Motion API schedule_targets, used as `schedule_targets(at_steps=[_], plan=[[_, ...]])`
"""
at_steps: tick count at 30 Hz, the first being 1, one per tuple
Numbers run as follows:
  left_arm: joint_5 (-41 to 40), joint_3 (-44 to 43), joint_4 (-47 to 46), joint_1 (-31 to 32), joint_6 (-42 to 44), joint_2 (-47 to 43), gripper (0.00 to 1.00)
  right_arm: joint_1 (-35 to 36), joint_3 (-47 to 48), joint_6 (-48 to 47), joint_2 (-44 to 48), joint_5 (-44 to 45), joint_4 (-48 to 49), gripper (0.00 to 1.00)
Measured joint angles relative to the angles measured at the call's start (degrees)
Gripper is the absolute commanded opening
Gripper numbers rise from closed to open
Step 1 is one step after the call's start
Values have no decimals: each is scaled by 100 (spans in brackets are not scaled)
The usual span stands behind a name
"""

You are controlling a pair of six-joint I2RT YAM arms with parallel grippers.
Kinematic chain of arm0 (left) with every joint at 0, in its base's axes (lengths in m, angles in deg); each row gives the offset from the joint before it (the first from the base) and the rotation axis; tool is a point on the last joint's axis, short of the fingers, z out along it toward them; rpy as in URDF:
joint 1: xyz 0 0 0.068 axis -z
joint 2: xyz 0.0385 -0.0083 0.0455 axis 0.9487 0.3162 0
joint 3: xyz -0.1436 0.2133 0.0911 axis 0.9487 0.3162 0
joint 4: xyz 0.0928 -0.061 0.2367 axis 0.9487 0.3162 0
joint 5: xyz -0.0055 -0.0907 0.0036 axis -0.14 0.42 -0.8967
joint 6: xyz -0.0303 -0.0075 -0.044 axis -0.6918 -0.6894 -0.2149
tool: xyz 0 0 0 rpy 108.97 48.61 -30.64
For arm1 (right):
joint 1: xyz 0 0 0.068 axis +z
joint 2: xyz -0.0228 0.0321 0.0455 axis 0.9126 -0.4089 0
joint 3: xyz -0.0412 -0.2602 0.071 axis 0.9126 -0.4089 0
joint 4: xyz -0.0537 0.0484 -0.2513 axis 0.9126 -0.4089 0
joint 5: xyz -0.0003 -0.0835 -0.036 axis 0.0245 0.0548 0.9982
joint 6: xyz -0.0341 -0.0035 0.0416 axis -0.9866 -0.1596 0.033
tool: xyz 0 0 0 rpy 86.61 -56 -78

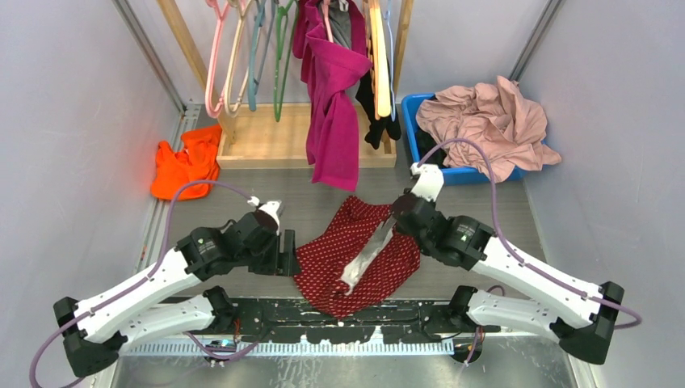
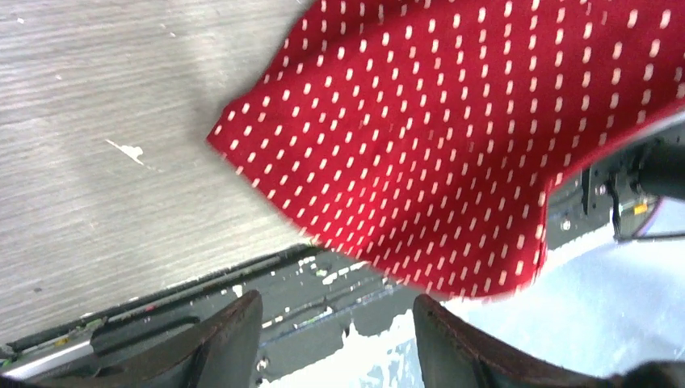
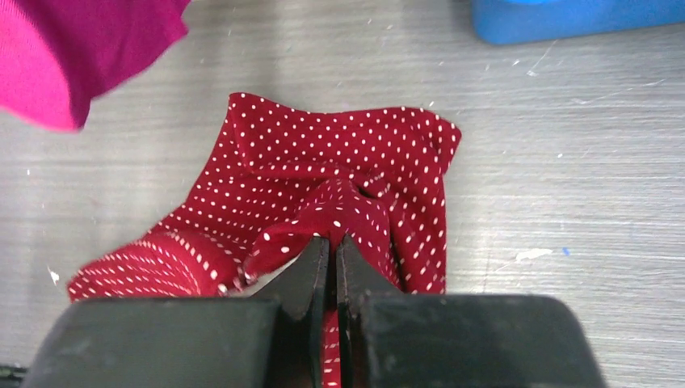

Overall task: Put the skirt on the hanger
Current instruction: Flatten out the skirt at the center of the board.

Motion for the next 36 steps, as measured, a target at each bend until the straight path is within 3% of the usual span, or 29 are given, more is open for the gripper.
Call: schedule_targets(at_steps=[6, 10, 14, 18, 23, 36], plan=[[-435, -286, 81, 1104, -404, 111, 68, -968, 278, -459, -39, -540, 17, 1], [-896, -767, 59, 2164, -699, 761, 69, -1032, 304, -610, -221, -837, 57, 1], [-1255, -1480, -15, 2721, -809, 1705, 70, -1038, 302, -656, -293, -1043, 90, 1], [-1534, -1786, -337, 2800, -817, 2275, 69, -1093, 299, -662, -289, -1161, 127, 1], [-1694, -1506, -946, 2800, -857, 2479, 66, -1276, 286, -717, -243, -1327, 140, 1], [-1484, -1738, -1788, 2962, -1043, 3630, 64, -2105, 369, -1027, -367, -2164, 304, 1]])
